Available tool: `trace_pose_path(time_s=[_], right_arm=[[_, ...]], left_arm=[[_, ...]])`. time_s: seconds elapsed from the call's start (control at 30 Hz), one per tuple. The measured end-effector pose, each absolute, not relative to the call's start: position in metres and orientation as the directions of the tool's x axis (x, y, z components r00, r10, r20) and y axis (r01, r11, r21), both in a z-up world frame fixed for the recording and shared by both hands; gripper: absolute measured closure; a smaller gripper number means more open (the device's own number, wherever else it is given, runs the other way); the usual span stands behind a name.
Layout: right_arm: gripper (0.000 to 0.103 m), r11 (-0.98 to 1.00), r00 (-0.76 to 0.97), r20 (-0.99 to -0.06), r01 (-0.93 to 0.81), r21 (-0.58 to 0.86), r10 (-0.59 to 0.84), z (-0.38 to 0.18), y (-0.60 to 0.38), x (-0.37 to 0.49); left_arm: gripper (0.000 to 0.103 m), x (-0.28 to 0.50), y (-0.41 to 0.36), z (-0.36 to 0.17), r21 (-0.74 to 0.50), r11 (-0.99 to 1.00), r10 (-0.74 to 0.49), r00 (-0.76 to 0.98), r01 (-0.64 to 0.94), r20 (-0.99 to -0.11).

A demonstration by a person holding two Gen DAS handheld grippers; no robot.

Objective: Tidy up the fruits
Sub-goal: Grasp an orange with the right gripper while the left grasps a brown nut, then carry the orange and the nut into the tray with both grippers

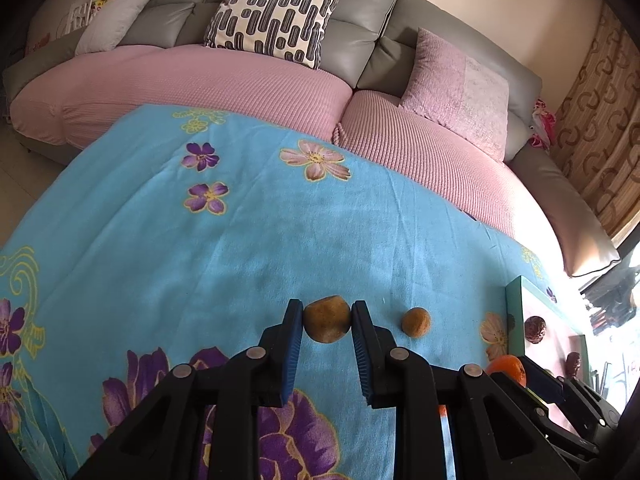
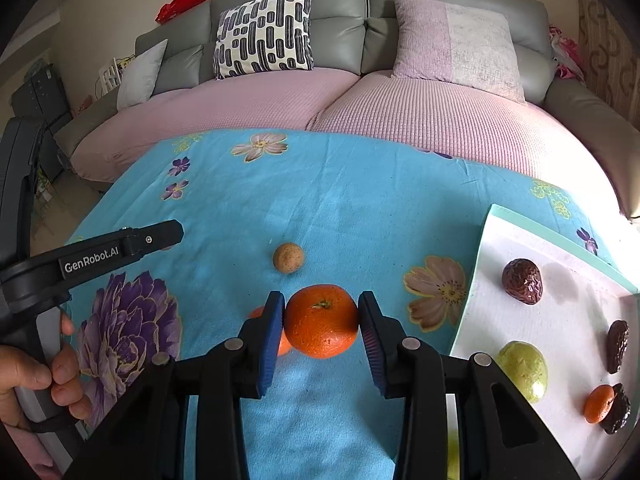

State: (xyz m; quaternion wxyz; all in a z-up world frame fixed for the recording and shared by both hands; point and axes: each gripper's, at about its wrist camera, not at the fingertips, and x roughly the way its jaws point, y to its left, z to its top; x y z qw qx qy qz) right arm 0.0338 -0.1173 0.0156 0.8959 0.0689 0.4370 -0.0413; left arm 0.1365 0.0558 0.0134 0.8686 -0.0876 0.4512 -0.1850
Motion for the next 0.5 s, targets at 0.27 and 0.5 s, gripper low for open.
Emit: trace_pose_path(time_s=[0.27, 0.5], right_arm=[[0.063, 0.974, 0.615, -0.788, 0.196, 0.115, -0.031, 0.02, -0.133, -0.004], [0.063, 0.963, 0.647, -0.761, 0.227, 0.143, -0.039, 0.03, -0.151, -0.017]], left_arm=[[0.077, 0.132, 0.056, 0.02, -0.31, 0.921, -0.389, 0.534, 0.236, -0.751], [0.077, 0.124, 0.037, 0.024, -0.273, 0.922, -0.382, 0.534, 0.275, -0.754]])
